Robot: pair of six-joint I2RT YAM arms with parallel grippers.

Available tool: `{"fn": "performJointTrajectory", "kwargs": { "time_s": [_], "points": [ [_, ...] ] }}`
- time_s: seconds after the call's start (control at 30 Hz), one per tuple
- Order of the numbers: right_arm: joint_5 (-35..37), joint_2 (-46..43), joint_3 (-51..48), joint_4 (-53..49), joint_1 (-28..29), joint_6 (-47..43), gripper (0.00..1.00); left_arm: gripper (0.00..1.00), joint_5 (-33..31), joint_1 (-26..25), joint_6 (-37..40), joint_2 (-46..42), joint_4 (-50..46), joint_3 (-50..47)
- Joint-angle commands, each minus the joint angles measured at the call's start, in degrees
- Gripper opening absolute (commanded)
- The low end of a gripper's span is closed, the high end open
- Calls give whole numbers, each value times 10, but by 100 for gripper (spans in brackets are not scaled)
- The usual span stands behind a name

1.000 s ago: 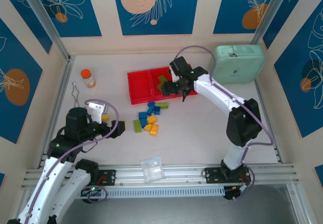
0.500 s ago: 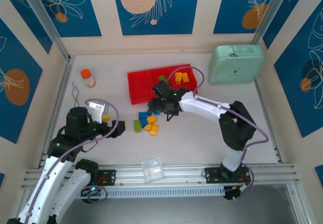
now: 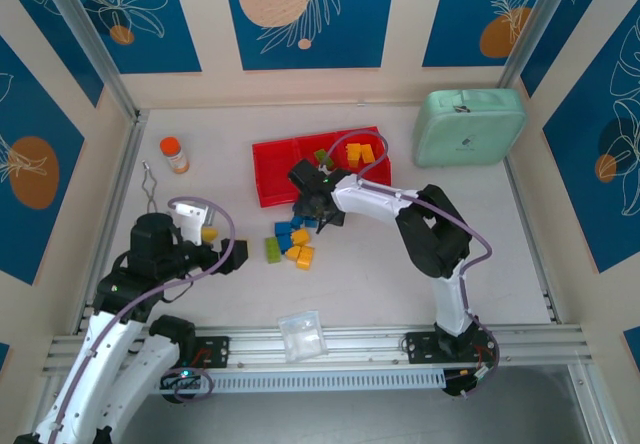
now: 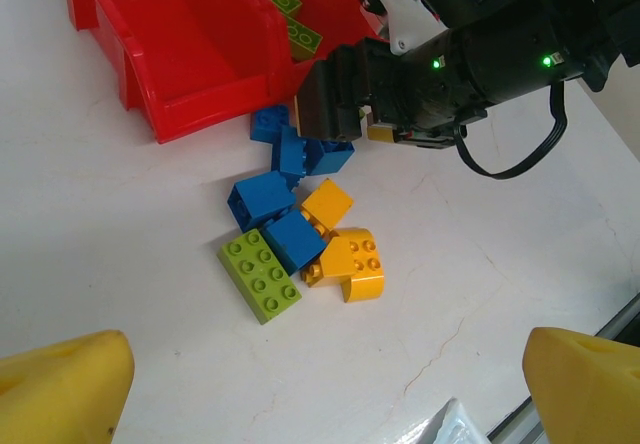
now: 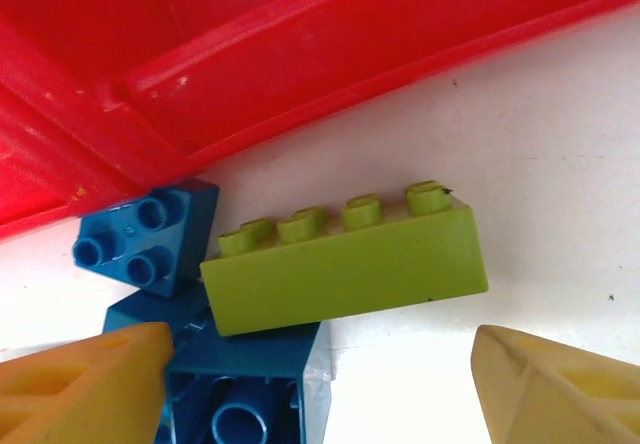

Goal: Sort the legos into containers by color
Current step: Pick up the lego from the center of the table, then place the lego in the container.

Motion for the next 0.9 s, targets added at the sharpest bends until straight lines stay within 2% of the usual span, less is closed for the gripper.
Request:
{"fn": "performJointTrajectory", "kwargs": {
  "time_s": [0.0, 0.1, 0.3, 0.43, 0.57, 0.73, 0.87],
  "points": [
    [18, 8, 8, -14, 4, 19, 76, 99, 4, -8, 6, -6, 6, -3],
    [12, -1, -13, 9, 7, 5, 73, 99, 4, -8, 7, -7, 6, -2],
    [1, -13, -46, 30, 9, -22, 51, 99, 12, -8, 9, -9, 9, -2],
    [0, -22, -57, 32, 8, -37, 44, 99, 44, -11, 16, -22, 23, -10],
    [7, -39, -64, 25, 8, -58, 34, 99, 41, -22, 16, -33, 23, -11],
    [-3, -88, -58, 6, 13, -122, 28, 99, 47, -35, 17, -29, 24, -11],
    [-9, -138, -40, 31, 30, -178, 25, 99, 39, -36, 17, -31, 22, -11]
  ]
}}
